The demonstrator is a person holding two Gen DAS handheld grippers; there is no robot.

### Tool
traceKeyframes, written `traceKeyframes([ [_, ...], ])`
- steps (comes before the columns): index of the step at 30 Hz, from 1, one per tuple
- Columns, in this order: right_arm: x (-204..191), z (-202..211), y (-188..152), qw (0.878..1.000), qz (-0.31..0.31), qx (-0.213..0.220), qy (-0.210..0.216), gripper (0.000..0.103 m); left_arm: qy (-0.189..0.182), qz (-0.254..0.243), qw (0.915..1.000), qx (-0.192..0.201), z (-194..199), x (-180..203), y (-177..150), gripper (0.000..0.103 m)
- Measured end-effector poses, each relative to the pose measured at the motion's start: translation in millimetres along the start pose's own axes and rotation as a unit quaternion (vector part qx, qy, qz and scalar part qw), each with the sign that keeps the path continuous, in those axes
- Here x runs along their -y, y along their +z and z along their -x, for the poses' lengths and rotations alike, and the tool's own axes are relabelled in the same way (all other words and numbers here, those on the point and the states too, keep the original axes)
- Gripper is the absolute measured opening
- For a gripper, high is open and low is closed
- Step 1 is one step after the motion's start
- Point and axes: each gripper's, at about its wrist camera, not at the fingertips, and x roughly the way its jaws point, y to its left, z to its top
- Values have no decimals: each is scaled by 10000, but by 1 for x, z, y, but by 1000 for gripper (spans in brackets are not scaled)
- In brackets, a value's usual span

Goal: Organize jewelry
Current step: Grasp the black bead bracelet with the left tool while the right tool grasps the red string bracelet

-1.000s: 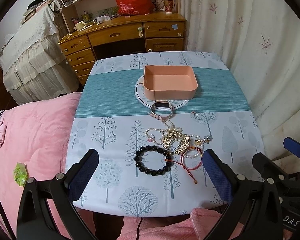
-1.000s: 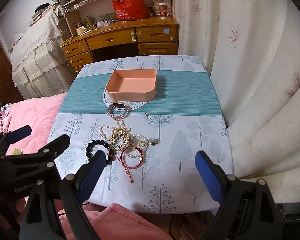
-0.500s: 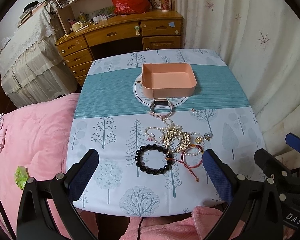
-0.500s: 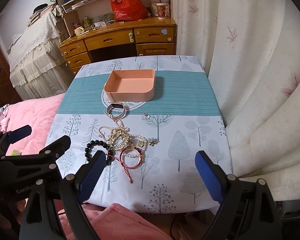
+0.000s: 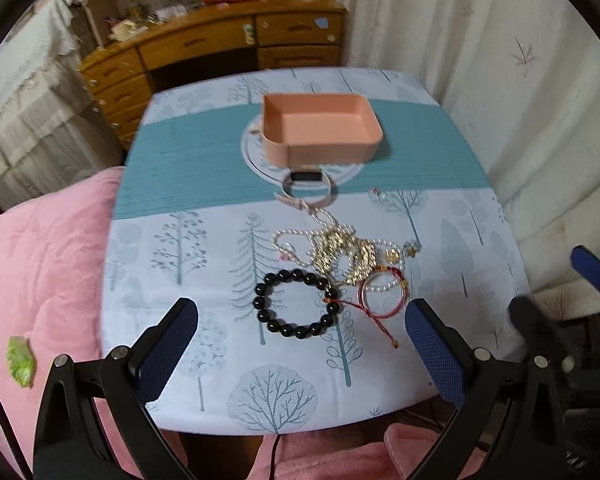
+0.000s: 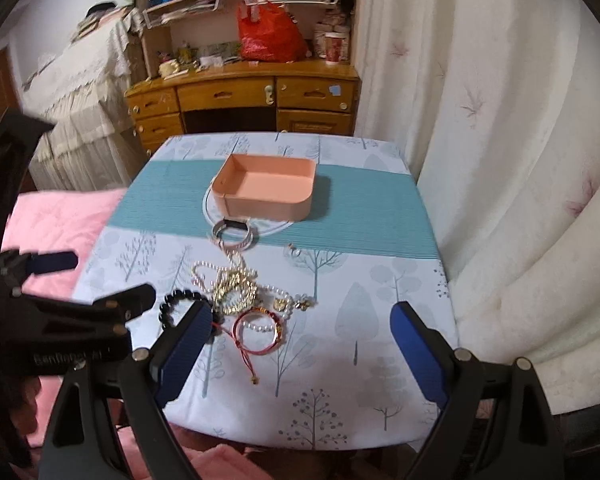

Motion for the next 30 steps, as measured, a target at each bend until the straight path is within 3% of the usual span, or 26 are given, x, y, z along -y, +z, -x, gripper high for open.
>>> traceKeyframes([
  [12, -64, -72, -47, 9897, 1350, -450, 131, 91, -340, -838, 9949, -437, -88, -21, -29, 102],
  [19, -73, -115, -77, 9880, 1351, -744, -63, 91, -597, -1276, 9893, -386, -123, -29, -36, 101],
  [26, -63, -140, -79, 9926, 883, -829, -45, 91, -493, -613, 9964, -329, -142, -50, -22, 94],
  [30, -60, -154, -74, 9943, 696, -798, 81, 91, -319, -270, 9981, -460, -157, -54, -17, 72],
])
